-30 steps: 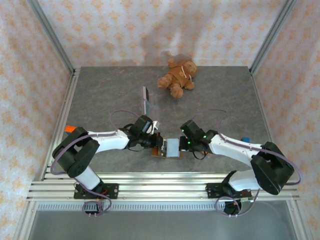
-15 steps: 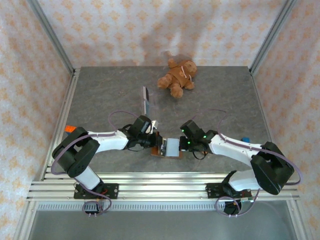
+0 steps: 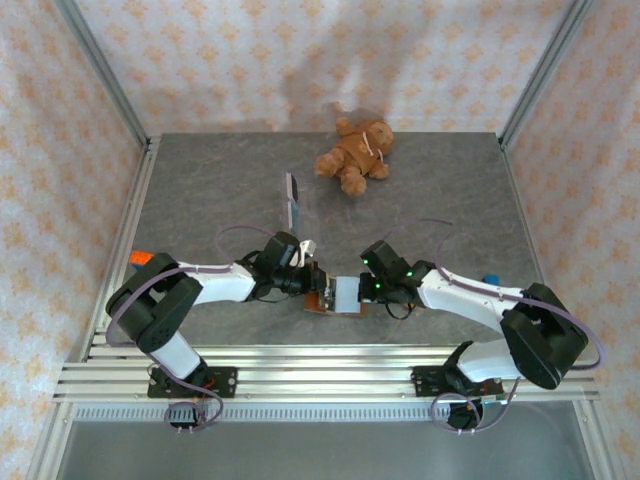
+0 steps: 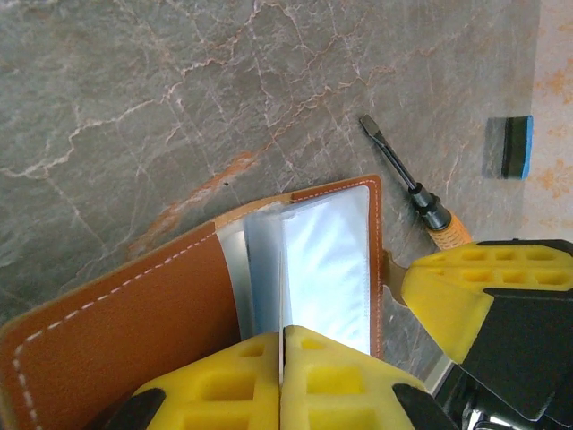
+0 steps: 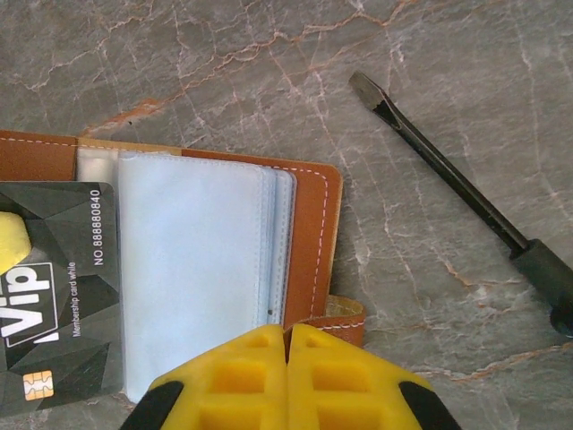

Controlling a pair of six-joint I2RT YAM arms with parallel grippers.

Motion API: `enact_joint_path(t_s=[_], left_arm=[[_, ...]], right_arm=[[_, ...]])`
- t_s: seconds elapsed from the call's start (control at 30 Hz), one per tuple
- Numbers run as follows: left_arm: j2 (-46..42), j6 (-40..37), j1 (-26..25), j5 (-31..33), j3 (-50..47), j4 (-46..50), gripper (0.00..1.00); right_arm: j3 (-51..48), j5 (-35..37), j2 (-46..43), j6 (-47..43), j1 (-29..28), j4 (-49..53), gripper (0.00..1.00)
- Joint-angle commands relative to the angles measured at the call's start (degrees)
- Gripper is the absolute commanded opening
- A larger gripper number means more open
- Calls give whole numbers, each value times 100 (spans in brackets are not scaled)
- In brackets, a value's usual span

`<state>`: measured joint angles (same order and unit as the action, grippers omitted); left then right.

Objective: Put the credit cards into the card holder

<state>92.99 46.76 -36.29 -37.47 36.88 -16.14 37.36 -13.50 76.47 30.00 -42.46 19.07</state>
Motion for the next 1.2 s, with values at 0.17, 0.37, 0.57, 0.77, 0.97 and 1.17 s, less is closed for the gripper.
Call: enact_joint_path(t_s=[0.17,0.37,0.57,0.77,0.97,1.17], left_arm=[[304,432,122,-296,-178,-740,7],[412,308,129,-263,-130,-613,7],[411,167,123,-243,-74,-482,7],[448,313,122,-322,-163,-720,7],[365,457,122,-456,-225,-891,7],[454,707,118,-594,-356,-1374,7]], right_arm=[[-81,66,88,-1,-25,-53,1],[-63,70,99,-12,-26,-42,0],[-49,57,137,-16,-26,-44,1],[-36,31,123,-3,-30,-96,2],[-88,-39,114,11,-25,-219,1],[-148,-84,106,15,-26,-324,1]])
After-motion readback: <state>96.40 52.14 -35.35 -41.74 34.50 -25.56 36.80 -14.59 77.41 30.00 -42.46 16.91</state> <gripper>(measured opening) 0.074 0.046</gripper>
